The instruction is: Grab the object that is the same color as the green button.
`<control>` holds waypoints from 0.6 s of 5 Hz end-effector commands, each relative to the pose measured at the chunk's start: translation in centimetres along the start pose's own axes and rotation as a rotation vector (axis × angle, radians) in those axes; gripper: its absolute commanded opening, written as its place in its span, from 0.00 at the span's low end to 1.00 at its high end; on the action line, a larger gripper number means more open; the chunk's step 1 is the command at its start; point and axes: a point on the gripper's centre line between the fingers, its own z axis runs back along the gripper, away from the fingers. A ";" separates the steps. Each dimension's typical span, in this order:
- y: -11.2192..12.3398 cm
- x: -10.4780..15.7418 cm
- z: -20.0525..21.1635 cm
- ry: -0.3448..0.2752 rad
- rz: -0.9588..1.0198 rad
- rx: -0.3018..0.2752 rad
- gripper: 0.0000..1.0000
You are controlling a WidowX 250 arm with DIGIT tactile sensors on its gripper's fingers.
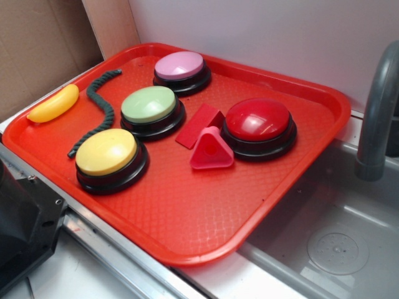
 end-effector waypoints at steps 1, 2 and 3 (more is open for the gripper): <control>0.0 0.0 0.0 0.000 0.000 0.000 1.00; 2.0 1.5 -1.1 0.014 0.109 0.016 1.00; 5.1 3.2 -3.1 0.042 0.289 0.026 1.00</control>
